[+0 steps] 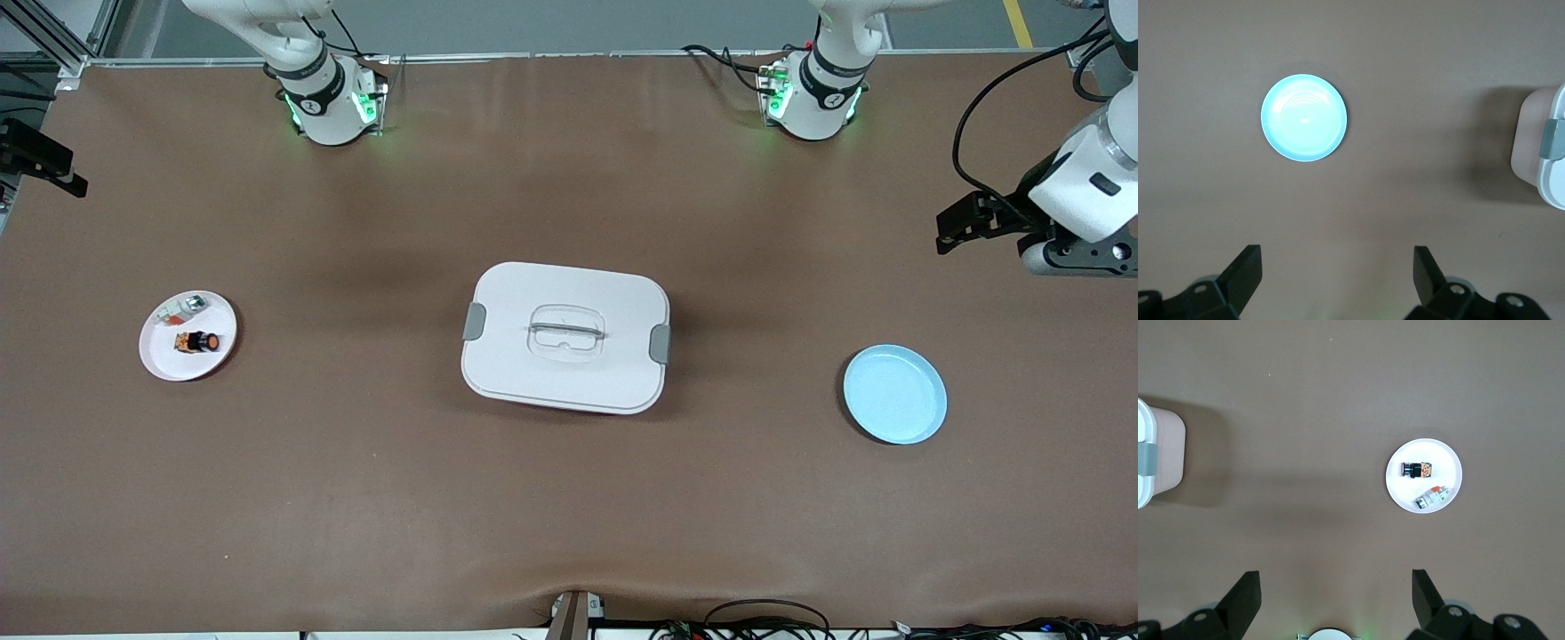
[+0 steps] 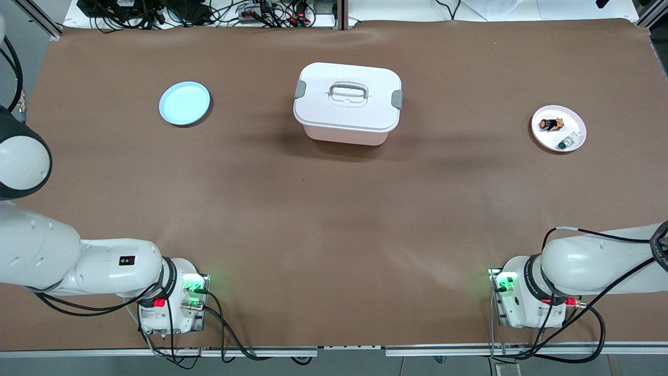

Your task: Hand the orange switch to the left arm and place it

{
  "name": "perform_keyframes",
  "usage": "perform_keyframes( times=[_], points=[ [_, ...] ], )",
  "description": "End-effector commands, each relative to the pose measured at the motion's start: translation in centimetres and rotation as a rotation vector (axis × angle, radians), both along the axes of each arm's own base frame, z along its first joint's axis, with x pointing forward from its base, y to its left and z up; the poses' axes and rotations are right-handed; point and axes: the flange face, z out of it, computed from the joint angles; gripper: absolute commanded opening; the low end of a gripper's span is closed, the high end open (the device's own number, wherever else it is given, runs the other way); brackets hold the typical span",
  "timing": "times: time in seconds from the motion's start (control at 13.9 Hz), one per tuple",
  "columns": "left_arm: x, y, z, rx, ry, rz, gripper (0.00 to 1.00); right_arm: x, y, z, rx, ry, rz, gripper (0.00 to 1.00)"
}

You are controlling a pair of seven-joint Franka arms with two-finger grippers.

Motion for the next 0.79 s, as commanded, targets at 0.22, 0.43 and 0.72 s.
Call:
perform_keyframes(
  times=[0.22, 0.43, 0.72],
  points=[
    [0.3, 0.3, 0.6, 0.002, 0.004, 0.006, 1.00, -0.7, 3.5, -0.4, -0.004, 0.019, -0.037, 1.00],
    [0.3, 0.3, 0.6, 0.003, 0.004, 0.008, 1.00, -0.8, 4.0, -0.2, -0.020, 0.013, -0.088, 1.00],
    [0.2, 0.4, 0.5, 0.009, 0.007, 0.013, 1.00, -0.6, 3.7, -0.4, -0.019, 0.016, -0.090, 1.00]
  ],
)
